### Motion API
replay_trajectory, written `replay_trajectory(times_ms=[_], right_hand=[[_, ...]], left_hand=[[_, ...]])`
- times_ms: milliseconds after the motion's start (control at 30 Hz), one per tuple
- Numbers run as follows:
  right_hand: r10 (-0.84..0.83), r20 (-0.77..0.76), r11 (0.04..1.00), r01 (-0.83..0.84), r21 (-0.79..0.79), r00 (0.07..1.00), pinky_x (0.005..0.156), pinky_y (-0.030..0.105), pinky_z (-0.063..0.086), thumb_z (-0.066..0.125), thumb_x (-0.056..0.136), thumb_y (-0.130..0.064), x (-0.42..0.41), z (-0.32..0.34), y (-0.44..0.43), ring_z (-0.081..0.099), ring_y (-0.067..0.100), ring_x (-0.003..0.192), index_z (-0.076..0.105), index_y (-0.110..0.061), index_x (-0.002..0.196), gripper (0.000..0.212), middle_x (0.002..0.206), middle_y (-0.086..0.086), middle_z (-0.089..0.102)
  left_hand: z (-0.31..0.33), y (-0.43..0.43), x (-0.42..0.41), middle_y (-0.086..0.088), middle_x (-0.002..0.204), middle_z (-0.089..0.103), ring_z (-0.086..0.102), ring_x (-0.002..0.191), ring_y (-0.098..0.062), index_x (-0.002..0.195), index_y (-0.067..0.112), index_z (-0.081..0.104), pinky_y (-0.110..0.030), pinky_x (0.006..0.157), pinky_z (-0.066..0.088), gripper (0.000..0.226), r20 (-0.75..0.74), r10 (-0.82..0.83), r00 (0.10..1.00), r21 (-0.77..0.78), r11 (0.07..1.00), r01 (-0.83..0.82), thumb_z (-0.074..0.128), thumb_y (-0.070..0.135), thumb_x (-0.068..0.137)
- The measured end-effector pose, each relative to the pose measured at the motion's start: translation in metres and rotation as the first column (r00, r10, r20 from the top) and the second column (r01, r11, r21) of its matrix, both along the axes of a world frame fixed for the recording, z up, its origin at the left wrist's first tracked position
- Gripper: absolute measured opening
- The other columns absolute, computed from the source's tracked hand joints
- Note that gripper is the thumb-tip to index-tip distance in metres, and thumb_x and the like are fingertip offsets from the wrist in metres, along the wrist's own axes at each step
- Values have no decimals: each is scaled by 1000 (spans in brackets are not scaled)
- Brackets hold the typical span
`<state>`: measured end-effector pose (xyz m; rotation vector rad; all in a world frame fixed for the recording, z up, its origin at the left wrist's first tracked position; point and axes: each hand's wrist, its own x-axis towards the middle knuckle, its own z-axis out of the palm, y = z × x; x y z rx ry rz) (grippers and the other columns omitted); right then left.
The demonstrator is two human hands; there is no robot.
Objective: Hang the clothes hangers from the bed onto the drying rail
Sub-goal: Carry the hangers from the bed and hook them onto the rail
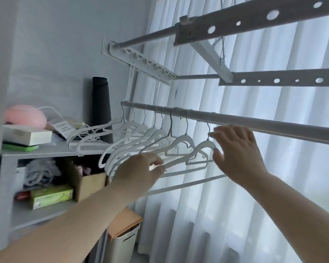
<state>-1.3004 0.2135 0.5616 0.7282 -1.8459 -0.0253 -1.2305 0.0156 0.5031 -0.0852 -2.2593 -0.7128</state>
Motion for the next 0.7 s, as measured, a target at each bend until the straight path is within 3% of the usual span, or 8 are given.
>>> replay_trajectory(times_ms=[67,167,233,333,367,467,567,700], right_hand=[[121,14,993,-121,4,993,85,32,28,38,71,-24,10,-9,-29,49,22,92,69,-12,89,38,87,4,70],[254,76,964,-259,61,964,79,27,33,39,72,-24,31,-29,-72,62,21,80,70,-16,86,35,81,-2,70],[320,158,935,-338,105,934,71,23,42,38,71,-25,51,-44,-99,65,16,69,71,-20,81,34,73,-8,70],[383,291,883,-440,163,877,52,15,48,36,72,-26,89,-60,-133,64,6,54,71,-27,71,34,59,-12,68],[378,344,870,-457,185,860,53,16,49,37,75,-24,103,-64,-145,65,6,57,71,-27,74,34,62,-12,69],[346,530,817,-527,235,774,78,25,47,37,93,-21,143,-79,-188,63,16,94,63,-24,109,30,100,-4,69],[387,643,725,-649,231,661,81,29,48,39,94,-23,202,-102,-235,60,21,100,58,-25,115,29,110,-1,66],[407,749,533,-802,270,523,79,25,45,37,95,-25,309,-156,-293,60,19,101,55,-27,118,29,112,-2,65]], left_hand=[[-13,-18,18,16,105,63,56,99,-2,103,25,64,-20,87,46,19,-84,21,996,17,1000,-20,52,31,91],[-35,-49,51,28,81,52,48,72,11,100,23,66,-3,63,39,17,-86,94,992,38,995,-91,53,27,90],[-50,-70,78,23,81,57,53,75,7,98,23,67,-2,64,38,16,-64,142,988,68,988,-138,54,24,89],[-79,-102,128,22,76,64,60,78,1,81,38,59,-3,63,42,18,23,216,976,143,966,-217,54,24,89],[-91,-112,149,24,72,65,59,81,6,75,43,54,-2,63,42,24,60,245,968,163,954,-252,54,24,89],[-129,-139,223,47,70,55,54,81,17,65,47,51,-5,63,41,32,181,354,918,202,900,-387,57,24,87],[-169,-158,325,47,61,53,54,72,21,63,42,53,-5,63,39,33,299,485,821,262,786,-560,59,19,86],[-224,-154,484,39,55,56,54,63,19,54,42,53,-7,62,40,36,451,675,584,285,511,-811,57,27,86]])
